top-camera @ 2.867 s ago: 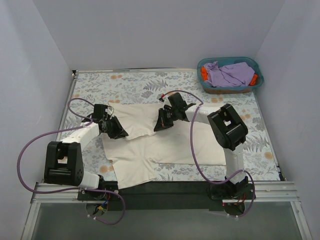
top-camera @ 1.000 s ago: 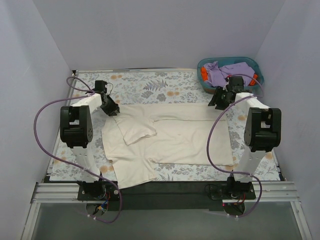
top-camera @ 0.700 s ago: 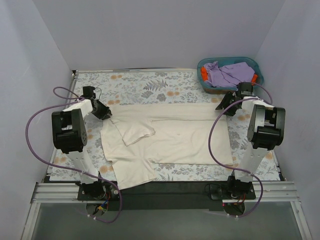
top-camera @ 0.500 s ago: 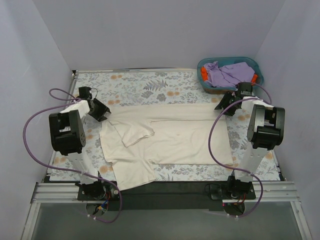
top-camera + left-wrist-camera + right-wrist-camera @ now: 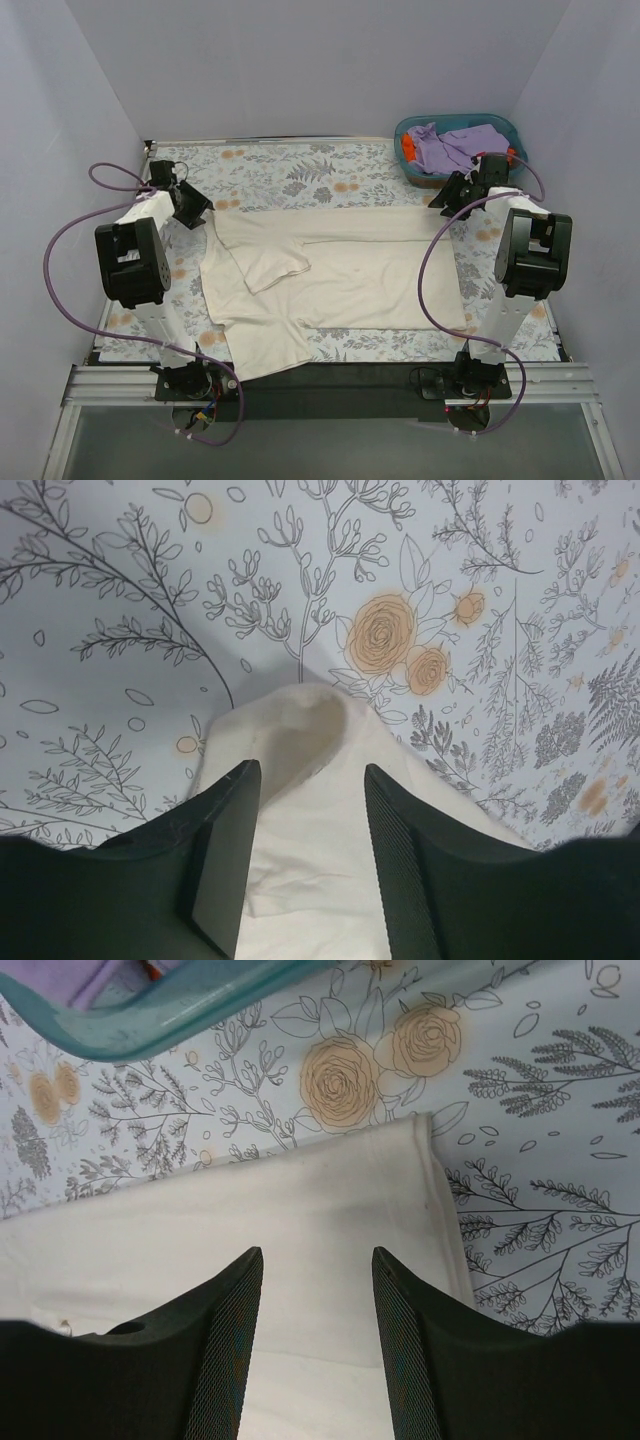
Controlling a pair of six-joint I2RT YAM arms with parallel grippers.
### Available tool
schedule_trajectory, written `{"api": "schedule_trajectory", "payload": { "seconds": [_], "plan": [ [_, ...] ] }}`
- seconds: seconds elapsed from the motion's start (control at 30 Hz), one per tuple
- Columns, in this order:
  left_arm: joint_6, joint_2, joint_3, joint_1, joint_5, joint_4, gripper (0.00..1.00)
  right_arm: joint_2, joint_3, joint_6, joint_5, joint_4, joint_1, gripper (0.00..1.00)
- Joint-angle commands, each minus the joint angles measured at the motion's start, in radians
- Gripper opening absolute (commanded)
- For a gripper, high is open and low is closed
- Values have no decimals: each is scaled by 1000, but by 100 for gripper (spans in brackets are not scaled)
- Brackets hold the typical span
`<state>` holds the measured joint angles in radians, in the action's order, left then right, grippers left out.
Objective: Fold and stack the t-shirts
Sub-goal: Fold the tshirt
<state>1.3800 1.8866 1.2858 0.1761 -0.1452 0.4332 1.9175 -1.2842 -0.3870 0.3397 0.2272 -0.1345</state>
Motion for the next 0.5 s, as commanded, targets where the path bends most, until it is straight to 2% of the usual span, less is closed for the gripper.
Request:
{"api": "schedule_trajectory", "payload": {
  "seconds": [0.0,0.27,0.47],
  "plan": [
    [-9,22,49,5,-2,-10,43,6,-41,-7,45,-37,-2,47],
    [13,19,44,-9,-24,24,37,43,-3,-24,25,-55,-2,46],
    [77,-86,-32,-17,94,55,37,60,5,-23,18,-57,-4,46]
  ]
}}
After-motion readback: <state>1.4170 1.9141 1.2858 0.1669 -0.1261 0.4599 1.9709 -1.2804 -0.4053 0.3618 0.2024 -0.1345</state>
